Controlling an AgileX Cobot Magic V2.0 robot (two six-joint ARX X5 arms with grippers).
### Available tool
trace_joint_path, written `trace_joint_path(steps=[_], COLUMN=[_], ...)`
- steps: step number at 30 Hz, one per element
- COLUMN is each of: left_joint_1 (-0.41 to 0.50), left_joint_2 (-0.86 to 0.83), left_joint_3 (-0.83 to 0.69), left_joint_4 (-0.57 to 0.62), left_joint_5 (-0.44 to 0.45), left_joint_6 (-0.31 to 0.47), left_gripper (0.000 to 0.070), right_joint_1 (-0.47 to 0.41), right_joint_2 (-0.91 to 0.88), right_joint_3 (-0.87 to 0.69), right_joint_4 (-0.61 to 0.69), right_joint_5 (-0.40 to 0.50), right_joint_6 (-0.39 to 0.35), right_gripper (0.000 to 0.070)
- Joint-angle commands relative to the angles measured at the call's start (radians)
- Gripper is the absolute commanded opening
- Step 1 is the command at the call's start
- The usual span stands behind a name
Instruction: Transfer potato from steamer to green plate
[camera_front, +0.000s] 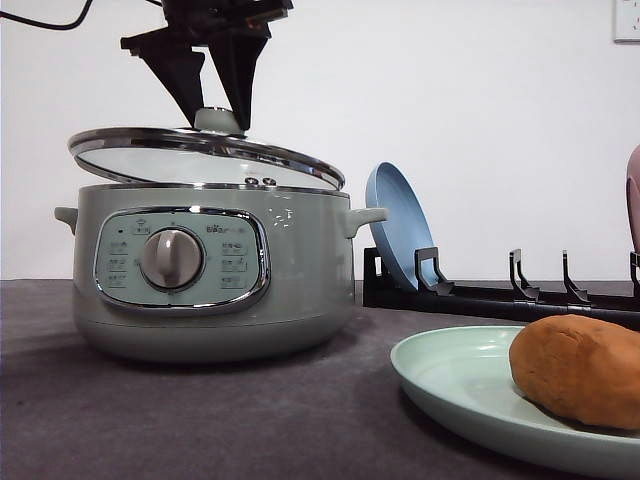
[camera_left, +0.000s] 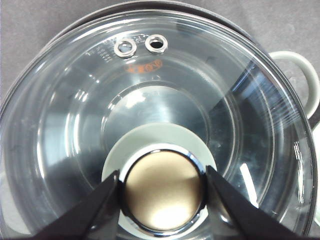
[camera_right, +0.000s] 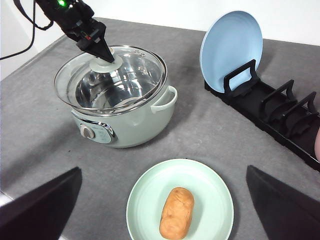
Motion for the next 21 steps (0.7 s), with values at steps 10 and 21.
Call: trace_joint_path(steps=[10, 21], left_joint_1=[-0.006, 0.008], left_joint_2=[0.06, 0.06], left_joint_3=[0.029, 0.029], left_joint_4=[0.047, 0.07], left_joint_5=[-0.001, 0.104], left_joint_6=[0.015, 0.031], left_gripper=[0.0, 0.0], right_joint_1=[0.005, 0.005], right_joint_2=[0.006, 0.006], right_joint_3=[0.014, 0.014], right_joint_4=[0.01, 0.01], right_joint_5=[0.005, 0.005], right_joint_6=[0.018, 0.018], right_gripper=[0.0665, 0.0665])
